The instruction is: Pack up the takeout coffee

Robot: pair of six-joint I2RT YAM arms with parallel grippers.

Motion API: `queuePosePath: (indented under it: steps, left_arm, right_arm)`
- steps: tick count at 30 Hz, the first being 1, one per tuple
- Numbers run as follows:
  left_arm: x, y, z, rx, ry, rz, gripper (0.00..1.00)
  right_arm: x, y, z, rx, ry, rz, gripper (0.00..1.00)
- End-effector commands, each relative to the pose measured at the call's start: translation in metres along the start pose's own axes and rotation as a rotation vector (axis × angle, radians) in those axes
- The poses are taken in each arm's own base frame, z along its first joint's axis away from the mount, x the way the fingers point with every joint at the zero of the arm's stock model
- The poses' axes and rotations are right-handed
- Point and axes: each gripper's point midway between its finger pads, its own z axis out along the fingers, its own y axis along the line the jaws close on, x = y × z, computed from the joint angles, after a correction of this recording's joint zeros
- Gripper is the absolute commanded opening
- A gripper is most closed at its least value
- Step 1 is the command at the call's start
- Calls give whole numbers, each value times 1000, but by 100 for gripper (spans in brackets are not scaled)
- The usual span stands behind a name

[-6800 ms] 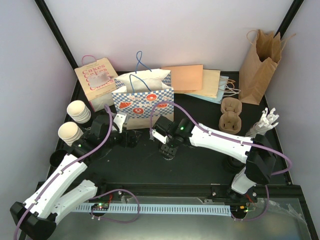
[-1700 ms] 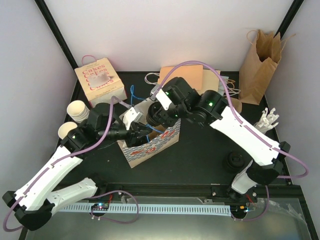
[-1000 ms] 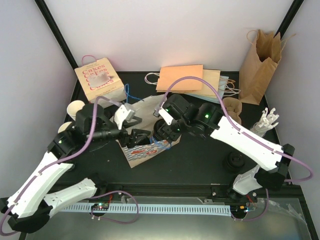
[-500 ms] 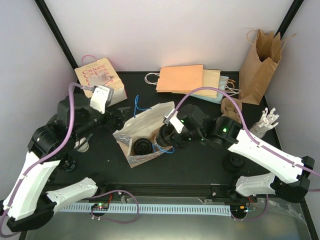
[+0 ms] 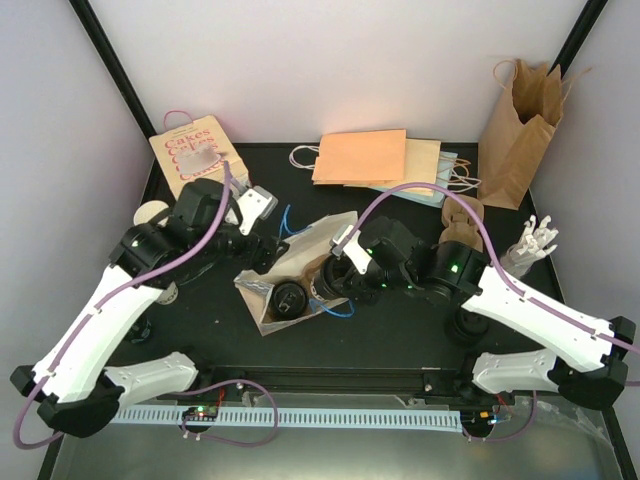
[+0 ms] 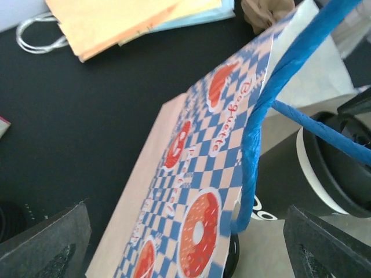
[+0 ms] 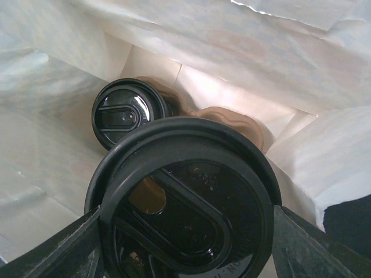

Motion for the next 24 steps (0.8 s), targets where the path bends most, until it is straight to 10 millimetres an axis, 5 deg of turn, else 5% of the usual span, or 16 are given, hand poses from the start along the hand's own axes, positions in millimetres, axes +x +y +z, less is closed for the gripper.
queuePosePath:
  steps: [1, 6, 8, 12, 20, 24]
  left_arm:
    - [7, -13, 23, 93, 52, 71, 92]
    - [8, -22, 39, 156, 83, 101, 76]
    - [3, -20, 40, 141, 63, 107, 58]
    - [-12, -20, 36, 132, -7, 139, 5]
    - [-43, -33, 6, 127, -192, 259, 2]
    - [-41, -44, 4, 141, -232, 341, 2]
  right_arm:
    - [-10, 2, -9, 1, -59, -8, 57]
    - [-9, 1, -11, 11, -66, -8, 57]
    - [-9, 0, -12, 16, -73, -7, 57]
    - [-4, -1, -11, 27, -73, -12, 56]
    - [11, 20, -10, 45, -88, -98, 56]
    - [20, 29, -6, 113, -95, -165, 56]
